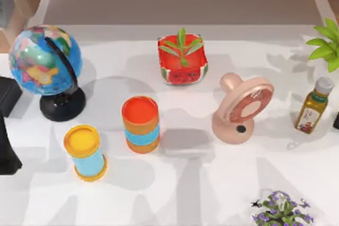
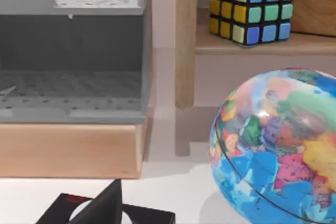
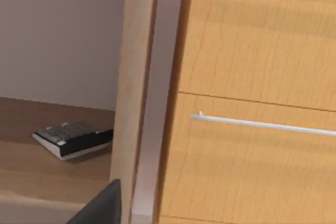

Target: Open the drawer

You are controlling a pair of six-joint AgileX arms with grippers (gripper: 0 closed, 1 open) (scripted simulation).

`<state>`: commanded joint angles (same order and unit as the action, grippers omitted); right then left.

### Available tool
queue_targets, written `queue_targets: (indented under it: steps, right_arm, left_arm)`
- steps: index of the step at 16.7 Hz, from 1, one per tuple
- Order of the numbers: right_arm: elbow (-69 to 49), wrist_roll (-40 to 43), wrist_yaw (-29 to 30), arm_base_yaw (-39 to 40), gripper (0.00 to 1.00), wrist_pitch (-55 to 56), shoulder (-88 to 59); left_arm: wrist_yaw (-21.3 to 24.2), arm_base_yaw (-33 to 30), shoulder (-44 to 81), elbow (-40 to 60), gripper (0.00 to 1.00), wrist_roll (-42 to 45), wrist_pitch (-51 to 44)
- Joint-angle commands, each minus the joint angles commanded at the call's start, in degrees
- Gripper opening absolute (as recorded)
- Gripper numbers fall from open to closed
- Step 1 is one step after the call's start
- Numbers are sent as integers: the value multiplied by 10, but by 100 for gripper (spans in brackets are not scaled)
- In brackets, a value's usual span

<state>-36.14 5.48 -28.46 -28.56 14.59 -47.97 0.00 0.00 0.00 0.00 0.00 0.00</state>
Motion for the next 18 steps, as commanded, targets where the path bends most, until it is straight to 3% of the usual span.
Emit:
queue_targets:
  steps: [4, 13, 18]
  right_arm:
    - [-62, 154, 1, -3, 100, 109, -158]
    - [-208, 633, 22, 6, 100, 405, -644]
    - [-258, 804, 38, 19, 100, 520, -809]
  left_arm:
    - [0, 0, 0, 0, 100, 0, 0]
    - [0, 0, 0, 0, 100, 0, 0]
    - [0, 0, 0, 0, 100, 0, 0]
